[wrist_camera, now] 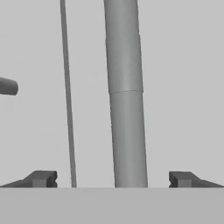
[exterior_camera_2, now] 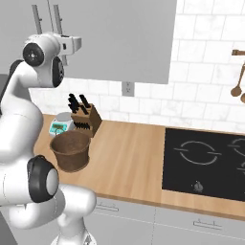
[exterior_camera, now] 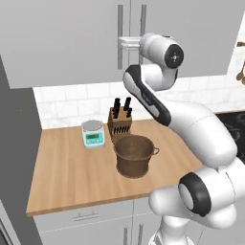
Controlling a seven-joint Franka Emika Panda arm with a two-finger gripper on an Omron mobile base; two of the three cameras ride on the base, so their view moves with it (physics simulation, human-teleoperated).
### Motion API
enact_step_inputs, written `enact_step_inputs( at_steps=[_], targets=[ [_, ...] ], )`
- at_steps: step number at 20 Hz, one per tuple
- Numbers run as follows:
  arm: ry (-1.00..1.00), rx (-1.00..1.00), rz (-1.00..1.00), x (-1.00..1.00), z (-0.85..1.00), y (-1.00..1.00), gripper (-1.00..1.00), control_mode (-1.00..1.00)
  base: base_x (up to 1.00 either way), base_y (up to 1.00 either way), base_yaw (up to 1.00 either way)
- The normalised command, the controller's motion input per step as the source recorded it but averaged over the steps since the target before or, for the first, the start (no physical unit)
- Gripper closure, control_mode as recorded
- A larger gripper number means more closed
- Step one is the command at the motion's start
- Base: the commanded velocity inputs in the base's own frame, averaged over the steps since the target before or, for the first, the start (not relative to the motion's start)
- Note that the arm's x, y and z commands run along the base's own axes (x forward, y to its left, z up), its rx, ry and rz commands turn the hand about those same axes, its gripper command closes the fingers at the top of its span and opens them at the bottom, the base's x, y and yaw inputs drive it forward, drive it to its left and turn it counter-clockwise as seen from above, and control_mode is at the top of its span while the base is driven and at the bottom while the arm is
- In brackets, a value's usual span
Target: Open the cabinet, pick up the bread from the cabinet and place it in the basket. Then move the basket to the dining counter.
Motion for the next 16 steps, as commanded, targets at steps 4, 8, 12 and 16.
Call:
enact_step_inputs(
  at_steps=[4,8,12,16],
  targets=[
    [0.0,0.01,0.13,0.94,-0.19,-0.06,1.0,-1.0,0.0,0.0,0.0],
    [0.0,-0.04,0.0,0.82,-0.23,0.33,1.0,-1.0,0.0,0.0,0.0],
    [0.02,-0.06,-0.24,0.48,-0.03,0.41,1.0,-1.0,0.0,0.0,0.0],
    [0.1,-0.14,-0.53,0.5,-0.04,0.48,1.0,-1.0,0.0,0.0,0.0]
  ],
)
